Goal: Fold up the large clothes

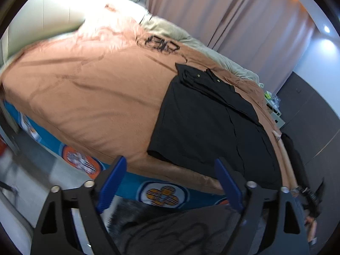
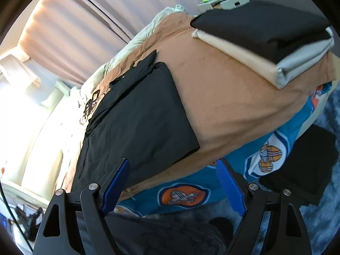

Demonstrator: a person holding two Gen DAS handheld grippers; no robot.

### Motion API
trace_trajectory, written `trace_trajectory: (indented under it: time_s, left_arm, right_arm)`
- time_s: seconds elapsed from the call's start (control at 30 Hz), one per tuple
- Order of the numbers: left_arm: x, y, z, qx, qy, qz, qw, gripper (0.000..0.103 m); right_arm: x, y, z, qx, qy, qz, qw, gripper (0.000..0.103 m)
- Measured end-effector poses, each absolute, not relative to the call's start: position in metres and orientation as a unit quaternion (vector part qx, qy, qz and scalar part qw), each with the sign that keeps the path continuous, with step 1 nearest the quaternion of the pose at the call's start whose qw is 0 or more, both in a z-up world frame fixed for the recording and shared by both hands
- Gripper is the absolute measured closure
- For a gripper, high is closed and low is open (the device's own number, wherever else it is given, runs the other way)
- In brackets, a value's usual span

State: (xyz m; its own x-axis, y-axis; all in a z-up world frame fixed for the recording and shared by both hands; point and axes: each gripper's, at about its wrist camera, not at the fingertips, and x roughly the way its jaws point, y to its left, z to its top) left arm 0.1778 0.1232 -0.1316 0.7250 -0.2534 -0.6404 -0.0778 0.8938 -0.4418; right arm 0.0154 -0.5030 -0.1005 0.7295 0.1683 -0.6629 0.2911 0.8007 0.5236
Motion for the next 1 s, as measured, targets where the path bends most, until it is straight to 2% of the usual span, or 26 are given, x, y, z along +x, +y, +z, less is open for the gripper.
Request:
trace_trajectory:
  time_s: [0.1,0.23,0.33,0.57,0.67,0.83,1.0]
  left_arm:
    - [0.196,0.123,-0.153,-0.237,0.387,-0.049,0.89,0.024]
    - [0.226,0.124,-0.178,-0.25,0.413,-0.056,0.874,0.032]
    - [0.248,0.125,-0.193,-0.256,0.431,-0.054,0.864,0.033]
    - [0.286,0.129,-0.225,-0.272,0.463,-0.064,0.841,0.048]
    - [0.29,0.13,-0.231,-0.3,0.457,-0.089,0.833,0.049]
    - [0.284,0.129,-0.232,-0.347,0.435,-0.144,0.818,0.049]
    - [0.285,0.119,-0.234,-0.339,0.441,-0.15,0.817,0.049]
  right_arm:
    - [0.031,-0.505,-0.117,0.328,0.379,-0.025,0.865,0.025]
    - [0.052,-0.512,-0.135,0.339,0.382,-0.025,0.86,0.026]
    - [0.07,-0.514,-0.148,0.348,0.389,-0.021,0.853,0.027]
    - [0.096,-0.511,-0.158,0.342,0.391,-0.032,0.854,0.029]
    - [0.098,-0.513,-0.155,0.358,0.378,0.007,0.854,0.035]
    - [0.094,-0.511,-0.154,0.41,0.327,0.091,0.847,0.035]
    - [0.101,-0.503,-0.17,0.407,0.356,0.071,0.838,0.036]
